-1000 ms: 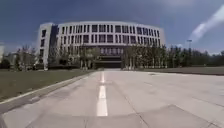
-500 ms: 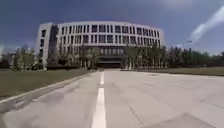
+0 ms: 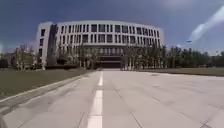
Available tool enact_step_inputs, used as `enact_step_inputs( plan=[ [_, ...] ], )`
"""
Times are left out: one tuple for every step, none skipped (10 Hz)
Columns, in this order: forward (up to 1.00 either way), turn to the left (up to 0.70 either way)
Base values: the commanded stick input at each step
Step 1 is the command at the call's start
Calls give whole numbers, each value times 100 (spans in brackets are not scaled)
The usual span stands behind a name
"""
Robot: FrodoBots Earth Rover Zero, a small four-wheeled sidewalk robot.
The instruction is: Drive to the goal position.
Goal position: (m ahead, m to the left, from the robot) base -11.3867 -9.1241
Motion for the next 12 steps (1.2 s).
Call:
enact_step_inputs(
  plan=[
    [70,-1],
    [70,-1],
    [70,-1],
    [70,-1],
    [70,-1],
    [70,-1],
    [70,-1],
    [70,-1],
    [70,-1],
    [70,-1],
    [70,-1],
    [70,-1]
  ],
)
